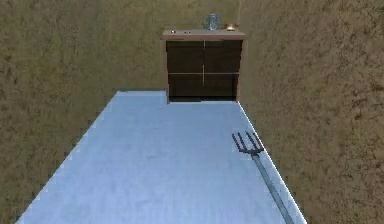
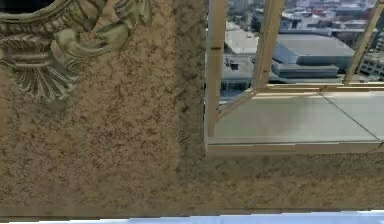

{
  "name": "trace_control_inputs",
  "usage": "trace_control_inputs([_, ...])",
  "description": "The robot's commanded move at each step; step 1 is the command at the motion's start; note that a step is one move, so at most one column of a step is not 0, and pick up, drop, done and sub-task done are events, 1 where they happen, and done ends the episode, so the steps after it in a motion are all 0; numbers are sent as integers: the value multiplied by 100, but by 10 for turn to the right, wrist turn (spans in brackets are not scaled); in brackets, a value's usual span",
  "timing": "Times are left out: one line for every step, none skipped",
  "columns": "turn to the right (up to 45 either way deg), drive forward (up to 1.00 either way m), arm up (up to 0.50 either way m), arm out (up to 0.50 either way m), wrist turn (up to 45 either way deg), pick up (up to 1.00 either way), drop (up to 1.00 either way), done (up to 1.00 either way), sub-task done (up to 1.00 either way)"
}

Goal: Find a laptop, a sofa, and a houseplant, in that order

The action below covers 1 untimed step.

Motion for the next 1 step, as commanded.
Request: trace_control_inputs([-90, 0, 0, 0, 0, 0, 0, 0, 0])
